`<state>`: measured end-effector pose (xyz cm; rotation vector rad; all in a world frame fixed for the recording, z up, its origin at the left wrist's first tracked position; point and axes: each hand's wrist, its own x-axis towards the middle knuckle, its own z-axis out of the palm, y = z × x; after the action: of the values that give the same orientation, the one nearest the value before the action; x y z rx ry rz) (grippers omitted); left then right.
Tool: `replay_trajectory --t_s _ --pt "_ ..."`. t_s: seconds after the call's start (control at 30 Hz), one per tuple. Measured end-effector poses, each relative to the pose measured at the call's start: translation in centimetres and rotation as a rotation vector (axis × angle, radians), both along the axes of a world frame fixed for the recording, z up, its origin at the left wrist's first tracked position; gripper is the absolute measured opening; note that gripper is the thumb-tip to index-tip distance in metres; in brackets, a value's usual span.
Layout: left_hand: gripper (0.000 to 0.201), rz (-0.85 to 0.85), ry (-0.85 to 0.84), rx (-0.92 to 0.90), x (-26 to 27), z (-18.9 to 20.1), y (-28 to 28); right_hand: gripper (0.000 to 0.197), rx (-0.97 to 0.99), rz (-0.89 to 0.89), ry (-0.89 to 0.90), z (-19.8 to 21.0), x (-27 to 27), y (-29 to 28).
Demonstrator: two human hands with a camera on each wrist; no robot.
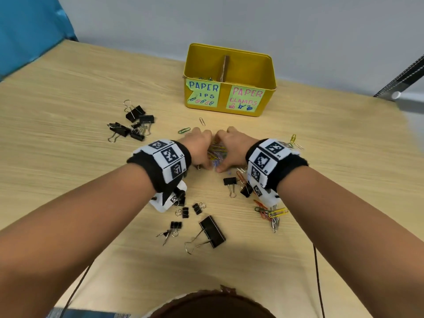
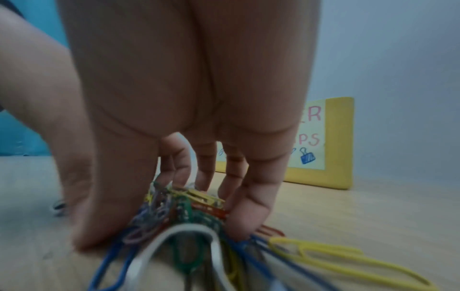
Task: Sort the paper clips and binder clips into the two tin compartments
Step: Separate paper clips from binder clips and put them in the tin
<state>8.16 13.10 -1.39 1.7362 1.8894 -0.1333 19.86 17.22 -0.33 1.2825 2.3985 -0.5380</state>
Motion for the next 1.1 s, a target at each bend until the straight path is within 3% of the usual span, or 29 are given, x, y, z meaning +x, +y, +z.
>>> replay_trajectory --t_s 0.17,0.27,0.37,0.5,0.57,0.67,0.8,0.97,1.03,1.1 --pt "0.036 -0.058 0.011 0.074 -0.3 -0.3 0.4 0.052 0.051 0.074 0.057 -0.5 -0.8 0.3" --pt "0.029 -0.068 0.014 0.059 -0.8 -0.2 0.6 0.038 0.020 0.042 0.093 -0.3 -0.4 0.8" --pt "0.028 -0.018 -0.050 0.016 -1.3 0.2 0.9 0.030 -0.173 -0.132 0.207 -0.4 0.3 2.0" --pt "0.022 0.107 -0.352 -0.078 -2.4 0.9 1.8 0.006 -0.548 -0.371 0.427 -0.8 1.4 3.6" --pt "0.005 0.149 -0.511 -0.096 -2.9 1.4 2.2 0.014 -0.637 -0.411 0.518 -0.5 1.5 4.1" --pt "0.016 0.189 -0.679 -0.053 -3.6 2.9 3.0 0.021 -0.667 -0.430 0.672 1.4 1.2 5.0" --pt "0.022 0.251 -0.831 0.171 -4.7 6.8 5.3 0.019 -0.601 -0.425 0.966 6.0 -0.4 7.1" --pt "0.027 0.358 -0.737 0.538 -5.5 10.5 9.7 0.023 -0.377 -0.466 1.215 10.2 -4.0 10.0" --pt "0.021 0.425 -0.645 0.614 -5.6 10.3 11.3 0.024 -0.310 -0.510 1.192 10.1 -5.3 11.1" --pt "0.004 0.469 -0.571 0.580 -5.6 9.5 12.1 0.027 -0.293 -0.588 1.123 9.2 -6.3 11.9"
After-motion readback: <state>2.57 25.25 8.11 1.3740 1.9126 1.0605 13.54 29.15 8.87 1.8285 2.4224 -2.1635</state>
